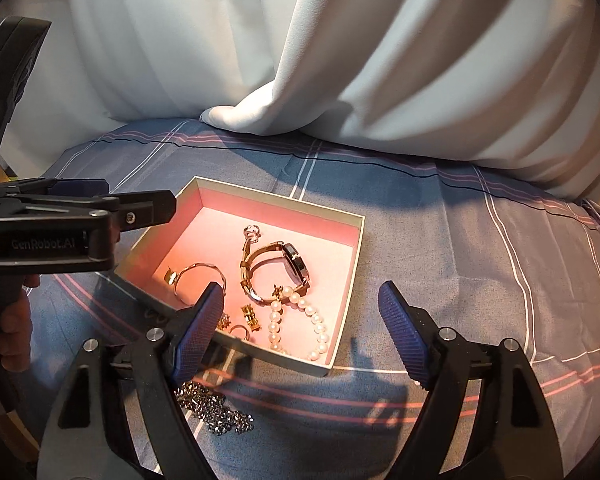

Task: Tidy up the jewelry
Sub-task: 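Grasp the tangled silver chains with the right gripper and lift them, then carry the chains over the box and open the right gripper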

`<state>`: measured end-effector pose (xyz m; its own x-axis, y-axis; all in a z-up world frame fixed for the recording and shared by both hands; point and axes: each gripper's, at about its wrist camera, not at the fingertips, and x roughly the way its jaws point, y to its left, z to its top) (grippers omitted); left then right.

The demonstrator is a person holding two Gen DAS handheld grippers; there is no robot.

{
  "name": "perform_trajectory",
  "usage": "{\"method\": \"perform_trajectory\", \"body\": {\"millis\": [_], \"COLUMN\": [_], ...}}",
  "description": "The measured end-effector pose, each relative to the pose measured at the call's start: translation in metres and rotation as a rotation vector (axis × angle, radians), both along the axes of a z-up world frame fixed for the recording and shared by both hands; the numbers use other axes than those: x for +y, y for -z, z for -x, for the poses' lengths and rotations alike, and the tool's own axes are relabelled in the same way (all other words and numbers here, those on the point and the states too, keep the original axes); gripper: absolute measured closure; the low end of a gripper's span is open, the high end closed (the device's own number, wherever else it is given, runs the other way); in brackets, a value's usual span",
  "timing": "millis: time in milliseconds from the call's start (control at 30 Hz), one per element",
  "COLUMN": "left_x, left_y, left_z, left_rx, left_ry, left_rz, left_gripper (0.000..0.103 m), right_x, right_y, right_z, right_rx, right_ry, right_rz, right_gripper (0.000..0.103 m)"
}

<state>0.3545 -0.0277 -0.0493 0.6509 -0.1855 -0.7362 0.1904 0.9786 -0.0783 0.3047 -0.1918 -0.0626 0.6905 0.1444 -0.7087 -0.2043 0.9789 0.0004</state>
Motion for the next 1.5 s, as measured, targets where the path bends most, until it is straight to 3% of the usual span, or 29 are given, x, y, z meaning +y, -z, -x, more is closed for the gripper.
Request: {"method": "perform_trajectory", "body": {"millis": [300,400,467,500,533,667,1033,1300,1500], "left_x": [0.007,0.003,0.004,0.006,0.007,0.004,-0.029,-0.040,-0.055], "left_y": [0.066,0.084,0.090,0.091,0.092,0.091,0.096,0.091,0.086], "left_z": [0.069,0.082,0.085,0.086,0.085,0.086,0.084,0.083,0.080], "left_rx": [0.101,0.133,0.150,0.158,0.161,0.153,0.116,0.108,0.110], "left_ry": [0.092,0.121,0.120,0.117,0.117,0.132,0.226,0.253,0.260], "left_rz": [-0.070,-0.116,-0.112,-0.106,-0.105,-0.116,-0.167,-0.044,0.003], "left_gripper": [0.009,0.011,0.011,0.011,0.011,0.011,0.011,0.012,0.023], "right_x": [0.019,0.028,0.030,0.031,0.032,0.028,0.011,0.027,0.030], "right_y": [0.073,0.088,0.088,0.086,0.085,0.075,0.016,-0.039,-0.062], "right_z": [0.052,0.058,0.056,0.055,0.055,0.058,0.081,0.090,0.096], "right_rx": [0.139,0.110,0.113,0.120,0.125,0.116,-0.043,-0.178,-0.223], "right_ry": [-0.127,-0.166,-0.203,-0.208,-0.208,-0.177,-0.140,-0.195,-0.208], "right_rz": [0.016,0.059,0.024,0.026,0.045,0.046,0.014,0.049,0.066], "right_gripper": [0.027,0.034,0.058,0.082,0.093,0.095,0.095,0.095,0.095]}}
